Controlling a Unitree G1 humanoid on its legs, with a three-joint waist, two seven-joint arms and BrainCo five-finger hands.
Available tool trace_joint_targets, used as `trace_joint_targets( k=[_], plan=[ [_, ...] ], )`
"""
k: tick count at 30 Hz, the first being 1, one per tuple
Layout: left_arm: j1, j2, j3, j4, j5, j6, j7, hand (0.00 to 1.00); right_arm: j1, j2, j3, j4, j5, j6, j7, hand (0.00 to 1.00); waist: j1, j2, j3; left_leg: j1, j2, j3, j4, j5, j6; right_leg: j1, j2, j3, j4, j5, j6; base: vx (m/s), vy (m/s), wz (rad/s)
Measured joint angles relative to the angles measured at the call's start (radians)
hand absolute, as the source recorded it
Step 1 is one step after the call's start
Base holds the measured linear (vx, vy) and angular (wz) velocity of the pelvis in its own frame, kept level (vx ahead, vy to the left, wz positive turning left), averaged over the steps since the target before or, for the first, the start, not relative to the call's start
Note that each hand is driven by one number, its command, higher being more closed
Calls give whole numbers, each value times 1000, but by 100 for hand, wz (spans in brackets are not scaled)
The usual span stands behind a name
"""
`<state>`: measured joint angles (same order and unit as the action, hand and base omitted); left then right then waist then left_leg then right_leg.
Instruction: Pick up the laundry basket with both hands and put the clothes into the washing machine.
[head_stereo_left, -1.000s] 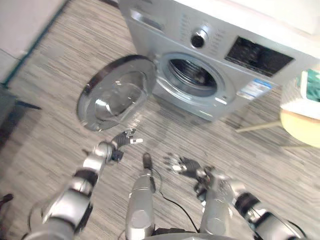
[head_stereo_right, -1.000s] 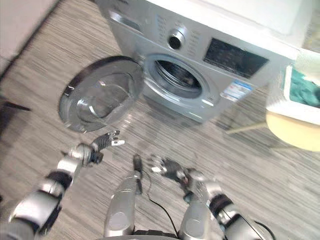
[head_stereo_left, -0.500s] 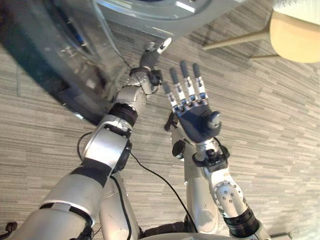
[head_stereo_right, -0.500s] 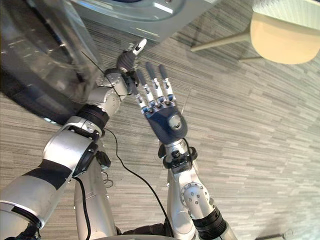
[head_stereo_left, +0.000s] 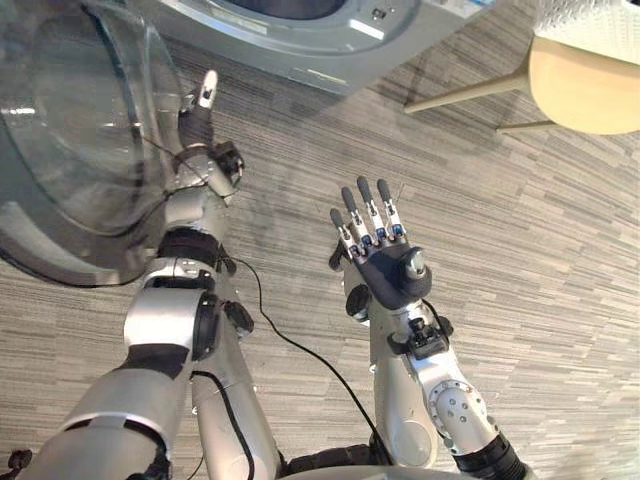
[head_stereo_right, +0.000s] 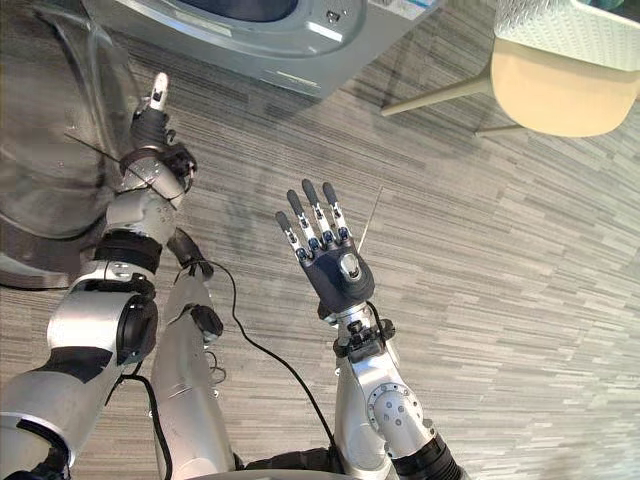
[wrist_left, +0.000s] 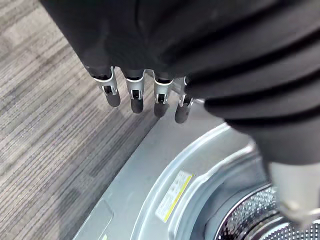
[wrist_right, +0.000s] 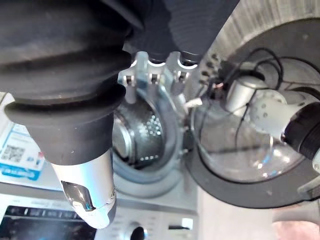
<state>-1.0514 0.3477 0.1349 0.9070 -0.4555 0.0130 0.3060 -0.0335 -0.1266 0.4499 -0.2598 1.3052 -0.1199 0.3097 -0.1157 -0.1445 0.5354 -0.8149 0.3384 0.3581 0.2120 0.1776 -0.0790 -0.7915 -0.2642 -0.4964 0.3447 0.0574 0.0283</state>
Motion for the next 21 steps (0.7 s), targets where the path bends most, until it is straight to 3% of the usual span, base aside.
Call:
trace_joint_targets(
  k=[5, 9, 12, 14, 15, 16, 17, 18, 21],
  plan=[
    [49, 20, 50, -18, 69, -4, 0, 0, 7, 1, 1, 61, 11, 22, 4, 0, 22, -1, 0, 40, 21, 3, 44, -25, 1, 52, 11, 6, -3, -4, 2, -24, -56, -6],
    [198, -15, 78, -30, 107, -21, -3, 0, 28, 3, -13, 130, 29, 39, 23, 0, 45, -1, 0, 148, 85, 39, 239, -157, 2, 167, 32, 77, 33, -25, 16, 2, 3, -46],
    [358, -100, 111, -53, 180, -44, -24, 0, 84, 27, -63, 172, 21, 55, 26, 0, 49, 2, -2, 316, 131, 111, 349, -264, 0, 289, 53, 153, 52, -42, 34, 6, 84, -73],
    [509, -144, 111, -52, 278, -49, -39, 0, 109, 62, -124, 244, 11, 60, 27, 0, 77, 8, -6, 490, 188, 240, 403, -347, -17, 355, 79, 239, 27, -52, 35, -74, 147, -148],
    [549, -154, 110, -51, 283, -51, -47, 0, 111, 67, -146, 271, -6, 59, 21, 0, 78, 16, -10, 527, 195, 276, 402, -356, -19, 373, 65, 214, 18, -65, 31, -48, 146, -155],
    [634, -160, 87, -35, 295, -59, -60, 0, 100, 66, -193, 346, -58, 50, 8, 0, 78, 39, -27, 588, 205, 342, 391, -370, -13, 382, 16, 152, 50, -67, -3, 13, 89, -114],
    [677, -158, 65, -31, 302, -61, -65, 0, 96, 62, -228, 390, -100, 47, -13, 0, 77, 41, -36, 620, 204, 372, 391, -378, -20, 390, -17, 126, 100, -74, -27, 39, 32, -114],
    [752, -157, 28, -33, 317, -68, -65, 0, 107, 48, -288, 427, -165, 37, -49, 0, 78, 63, -44, 649, 215, 389, 417, -393, -37, 410, -50, 86, 142, -104, -8, 48, -31, -63],
    [912, -186, 16, -23, 411, -76, -62, 0, 130, 5, -389, 426, -302, -1, -100, 0, 66, 137, -70, 717, 233, 399, 419, -388, -65, 428, -12, 93, 173, -113, -10, 75, -92, -50]
  ],
)
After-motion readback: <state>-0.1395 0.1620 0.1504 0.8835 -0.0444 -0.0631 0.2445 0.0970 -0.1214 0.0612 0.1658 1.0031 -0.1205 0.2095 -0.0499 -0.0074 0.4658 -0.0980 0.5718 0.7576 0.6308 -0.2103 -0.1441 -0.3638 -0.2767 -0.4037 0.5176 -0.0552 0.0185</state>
